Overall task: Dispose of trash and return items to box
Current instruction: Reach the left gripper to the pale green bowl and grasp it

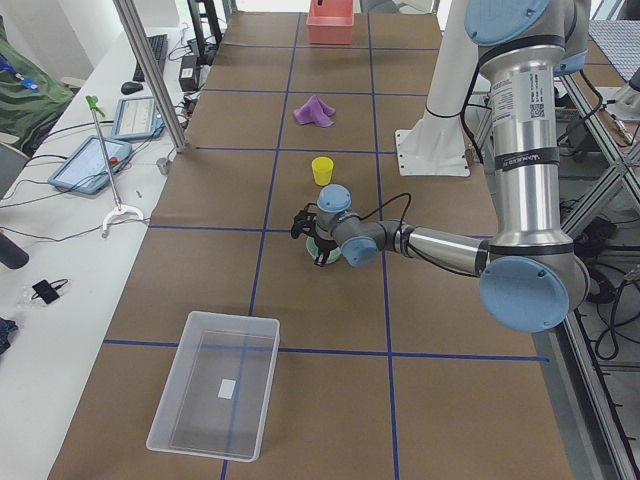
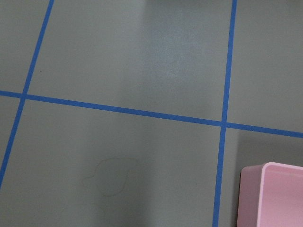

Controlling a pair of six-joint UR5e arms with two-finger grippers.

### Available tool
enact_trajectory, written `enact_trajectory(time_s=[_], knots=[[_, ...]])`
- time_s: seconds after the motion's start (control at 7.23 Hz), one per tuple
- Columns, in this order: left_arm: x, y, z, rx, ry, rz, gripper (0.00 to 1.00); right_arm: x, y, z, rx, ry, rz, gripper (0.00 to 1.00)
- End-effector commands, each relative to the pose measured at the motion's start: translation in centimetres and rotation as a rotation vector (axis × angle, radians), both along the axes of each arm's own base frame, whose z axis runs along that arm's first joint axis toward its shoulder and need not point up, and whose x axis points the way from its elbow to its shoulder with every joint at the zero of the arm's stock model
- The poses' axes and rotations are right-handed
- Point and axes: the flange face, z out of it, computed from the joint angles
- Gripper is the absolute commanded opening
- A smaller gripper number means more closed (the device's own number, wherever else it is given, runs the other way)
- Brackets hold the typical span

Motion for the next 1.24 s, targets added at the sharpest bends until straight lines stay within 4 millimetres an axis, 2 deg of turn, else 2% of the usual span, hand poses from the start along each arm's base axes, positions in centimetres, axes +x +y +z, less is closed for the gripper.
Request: enact_trajectory(time_s=[0.0, 0.14, 0.41, 0.69, 0.83, 1.11], knots=[[-0.2, -0.2, -0.9, 0.011, 0.016, 0.003, 0.00, 0.0, 0.0, 0.0, 0.001, 0.001, 0.000, 1.00], [-0.5, 0.2, -1.5, -0.012, 0.048, 0.034, 0.00, 0.0, 0.0, 0.0, 0.001, 0.001, 0.000, 1.00], [-8.0, -3.4, -1.7, -0.065, 0.109, -0.077, 0.00, -0.1, 0.0, 0.0, 0.001, 0.001, -0.001, 1.00], [-15.8, -6.0, -0.7, -0.098, 0.103, -0.150, 0.00, -0.3, 0.0, 0.0, 0.001, 0.001, -0.006, 1.00], [-19.0, -7.0, -0.2, -0.119, 0.077, -0.176, 0.00, -0.3, 0.0, 0.0, 0.001, 0.001, -0.006, 1.00], [-26.4, -11.2, 1.9, -0.126, 0.002, -0.227, 0.00, -0.3, -0.1, 0.0, 0.001, 0.001, -0.007, 1.00]])
